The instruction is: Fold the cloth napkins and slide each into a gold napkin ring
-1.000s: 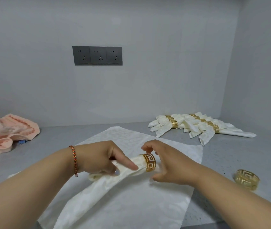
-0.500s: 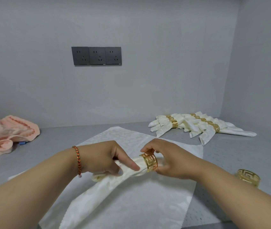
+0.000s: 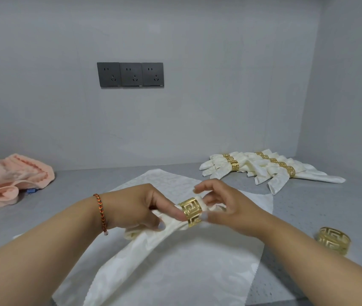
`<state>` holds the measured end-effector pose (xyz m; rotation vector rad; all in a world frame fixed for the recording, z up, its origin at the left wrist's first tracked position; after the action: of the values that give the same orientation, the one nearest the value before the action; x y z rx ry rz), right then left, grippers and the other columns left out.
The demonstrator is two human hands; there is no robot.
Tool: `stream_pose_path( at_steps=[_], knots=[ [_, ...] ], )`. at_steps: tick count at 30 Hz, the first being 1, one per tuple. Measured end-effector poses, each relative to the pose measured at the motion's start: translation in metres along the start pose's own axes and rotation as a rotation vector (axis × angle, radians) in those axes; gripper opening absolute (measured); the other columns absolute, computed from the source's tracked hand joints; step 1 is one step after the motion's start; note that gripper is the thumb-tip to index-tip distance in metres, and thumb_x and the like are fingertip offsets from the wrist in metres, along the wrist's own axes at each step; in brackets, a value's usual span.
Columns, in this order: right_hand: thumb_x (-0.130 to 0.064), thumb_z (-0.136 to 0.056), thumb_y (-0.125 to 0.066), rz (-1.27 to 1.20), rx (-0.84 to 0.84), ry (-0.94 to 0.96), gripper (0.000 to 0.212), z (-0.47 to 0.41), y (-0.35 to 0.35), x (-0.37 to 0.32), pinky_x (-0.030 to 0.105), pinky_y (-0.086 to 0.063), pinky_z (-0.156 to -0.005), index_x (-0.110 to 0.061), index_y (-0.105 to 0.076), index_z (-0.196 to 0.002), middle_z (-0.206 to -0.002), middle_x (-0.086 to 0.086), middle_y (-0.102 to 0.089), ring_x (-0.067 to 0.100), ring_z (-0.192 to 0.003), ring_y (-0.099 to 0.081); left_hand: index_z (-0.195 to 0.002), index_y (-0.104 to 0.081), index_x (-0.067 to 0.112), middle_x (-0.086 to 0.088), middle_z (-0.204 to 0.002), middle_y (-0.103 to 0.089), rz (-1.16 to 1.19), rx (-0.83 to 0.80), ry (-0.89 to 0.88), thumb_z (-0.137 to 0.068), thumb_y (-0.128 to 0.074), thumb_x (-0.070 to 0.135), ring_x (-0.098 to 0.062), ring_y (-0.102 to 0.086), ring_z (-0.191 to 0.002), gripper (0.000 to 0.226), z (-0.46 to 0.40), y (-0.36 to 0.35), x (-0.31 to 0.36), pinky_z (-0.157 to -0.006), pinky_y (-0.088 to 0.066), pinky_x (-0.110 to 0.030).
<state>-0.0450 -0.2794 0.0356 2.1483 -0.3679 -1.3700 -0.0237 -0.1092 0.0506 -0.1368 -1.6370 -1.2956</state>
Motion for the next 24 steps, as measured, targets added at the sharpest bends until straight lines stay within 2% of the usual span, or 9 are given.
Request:
stream_pose_path(
  at_steps=[2, 5, 8, 11, 13, 16, 18, 21, 24],
  knots=[
    [-0.049, -0.079, -0.070, -0.136, -0.044, -0.089, 0.041, -0.001, -0.005, 0.010, 0.030, -0.049, -0.093, -0.026, -0.059, -0.112, -0.108, -0.006, -0.068, 0.008, -0.099, -0.065, -0.106, -0.074, 0.039, 0.006, -0.123, -0.067, 0.006, 0.006, -0.015, -0.073, -0.066, 0.007, -0.029, -0.055, -0.124, 0.046, 0.000, 0.002, 0.001, -0.109, -0.037, -0.053],
    [-0.063, -0.076, -0.065, -0.239, -0.028, -0.166, 0.053, 0.001, -0.012, 0.016, 0.035, -0.050, -0.085, -0.016, -0.065, -0.099, -0.093, 0.001, -0.071, 0.015, -0.085, -0.067, -0.103, -0.075, 0.036, 0.000, -0.120, -0.069, 0.021, 0.027, -0.015, -0.073, -0.065, 0.005, -0.032, -0.058, -0.118, 0.044, -0.001, 0.004, 0.000, -0.105, -0.043, -0.050],
    [-0.049, -0.078, -0.065, -0.338, 0.016, -0.225, 0.039, 0.002, -0.011, 0.017, 0.028, -0.047, -0.073, -0.011, -0.063, -0.089, -0.079, 0.005, -0.069, 0.015, -0.072, -0.065, -0.085, -0.077, 0.033, -0.008, -0.106, -0.072, 0.019, 0.065, -0.023, -0.071, -0.066, 0.007, -0.033, -0.066, -0.093, 0.031, -0.002, 0.009, 0.001, -0.085, -0.054, -0.040],
    [-0.034, -0.083, -0.067, -0.408, 0.029, -0.298, 0.022, 0.001, -0.013, 0.022, 0.028, -0.046, -0.068, -0.014, -0.063, -0.078, -0.073, 0.007, -0.069, 0.017, -0.067, -0.062, -0.072, -0.059, 0.030, -0.007, -0.087, -0.066, 0.042, 0.087, -0.014, -0.067, -0.071, 0.009, -0.018, -0.057, -0.073, 0.025, -0.004, 0.012, -0.004, -0.064, -0.048, -0.028],
    [-0.023, -0.089, -0.066, -0.412, 0.082, -0.329, 0.018, 0.001, -0.013, 0.028, 0.030, -0.044, -0.068, -0.015, -0.064, -0.073, -0.072, 0.008, -0.067, 0.018, -0.065, -0.059, -0.082, -0.049, 0.022, -0.006, -0.094, -0.065, 0.032, 0.078, 0.024, -0.064, -0.074, 0.009, -0.016, -0.056, -0.075, 0.033, -0.006, 0.012, -0.009, -0.063, -0.048, -0.027],
    [-0.018, -0.089, -0.065, -0.454, 0.161, -0.319, 0.020, 0.000, -0.012, 0.030, 0.032, -0.041, -0.066, -0.014, -0.065, -0.070, -0.068, 0.009, -0.064, 0.019, -0.062, -0.055, -0.110, -0.054, 0.022, -0.002, -0.104, -0.066, 0.119, 0.063, 0.141, -0.062, -0.073, 0.011, -0.016, -0.061, -0.083, 0.053, -0.009, 0.010, -0.013, -0.070, -0.051, -0.028],
    [-0.016, -0.090, -0.064, -0.477, 0.188, -0.318, 0.019, -0.001, -0.013, 0.029, 0.031, -0.040, -0.063, -0.012, -0.064, -0.072, -0.067, 0.010, -0.062, 0.020, -0.062, -0.053, -0.120, -0.057, 0.025, 0.002, -0.104, -0.069, 0.169, 0.057, 0.197, -0.060, -0.075, 0.027, -0.013, -0.064, -0.086, 0.062, -0.015, 0.006, -0.009, -0.075, -0.050, -0.026],
    [-0.016, -0.089, -0.065, -0.474, 0.186, -0.329, 0.016, -0.001, -0.015, 0.028, 0.031, -0.040, -0.065, -0.008, -0.063, -0.076, -0.070, 0.012, -0.060, 0.022, -0.065, -0.052, -0.101, -0.070, 0.016, 0.002, -0.086, -0.068, 0.102, 0.083, 0.237, -0.057, -0.072, 0.061, -0.013, -0.059, -0.075, 0.063, -0.027, -0.002, 0.000, -0.072, -0.046, -0.026],
    [-0.014, -0.089, -0.065, -0.472, 0.202, -0.338, 0.015, 0.001, -0.012, 0.028, 0.032, -0.041, -0.065, -0.010, -0.064, -0.074, -0.072, 0.011, -0.061, 0.020, -0.063, -0.054, -0.071, -0.066, 0.019, 0.006, -0.062, -0.056, -0.006, 0.117, 0.263, -0.066, -0.072, 0.064, -0.011, -0.047, -0.055, 0.046, -0.036, -0.003, 0.002, -0.059, -0.038, -0.025]
  ],
)
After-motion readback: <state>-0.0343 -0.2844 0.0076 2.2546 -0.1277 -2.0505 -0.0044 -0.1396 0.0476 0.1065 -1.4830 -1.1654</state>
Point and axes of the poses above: each hand's wrist, its own z-axis away from the middle knuckle, its own y-axis out of the back of the hand, x = y × z, the point moved 7 cm from there along -z, towards the middle knuckle
